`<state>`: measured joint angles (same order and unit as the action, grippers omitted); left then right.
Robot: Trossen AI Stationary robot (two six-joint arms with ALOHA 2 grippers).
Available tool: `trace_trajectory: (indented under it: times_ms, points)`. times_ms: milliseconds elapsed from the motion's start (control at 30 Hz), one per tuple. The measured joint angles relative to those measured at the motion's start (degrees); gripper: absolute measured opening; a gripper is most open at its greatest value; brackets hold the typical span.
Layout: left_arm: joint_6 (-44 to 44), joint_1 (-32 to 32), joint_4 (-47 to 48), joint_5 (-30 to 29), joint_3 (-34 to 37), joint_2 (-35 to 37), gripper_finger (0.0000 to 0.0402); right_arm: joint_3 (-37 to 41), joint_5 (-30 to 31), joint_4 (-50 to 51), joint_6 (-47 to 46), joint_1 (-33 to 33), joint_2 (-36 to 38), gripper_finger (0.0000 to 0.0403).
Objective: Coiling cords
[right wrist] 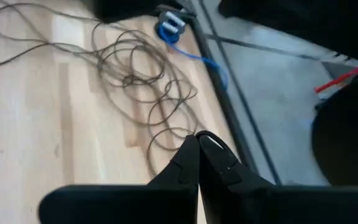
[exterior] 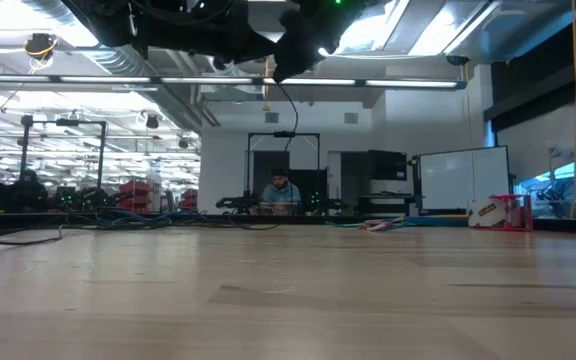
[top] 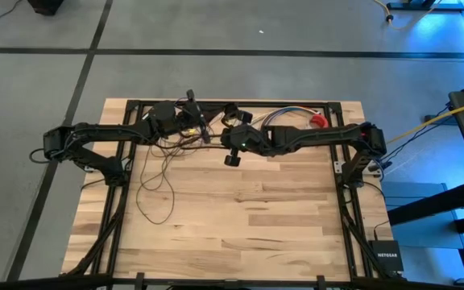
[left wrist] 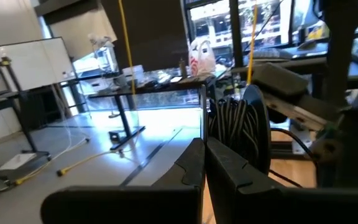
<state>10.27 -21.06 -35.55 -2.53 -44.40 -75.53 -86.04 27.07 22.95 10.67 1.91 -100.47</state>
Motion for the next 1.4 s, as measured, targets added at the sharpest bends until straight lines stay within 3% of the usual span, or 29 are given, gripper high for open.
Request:
trace_trajectory:
  times_ms: [200, 500, 1267, 1400]
  points:
    - [-1.17, 0.02, -1.03, 2.68, 0.0, 0.07, 0.0001, 0.0, 3.85, -10.64, 4.64, 0.0, 0.02, 0.0002]
    - [1.69, -0.02, 0.71, 2.57, 0.0, 0.09, 0.0001, -0.07, 7.78, -15.88, 6.33, -0.09, 0.49, 0.0002]
    - [6.72, 0.02, 2.28, 2.66, -0.02, 0.15, 0.0001, -9.84, 7.86, 4.57, 1.38, -0.07, 4.92, 0.0002]
    - [6.7, 0.02, 2.08, 2.72, 0.0, 0.13, 0.0001, -9.84, 3.78, 5.54, -0.19, -0.07, 5.6, 0.0002]
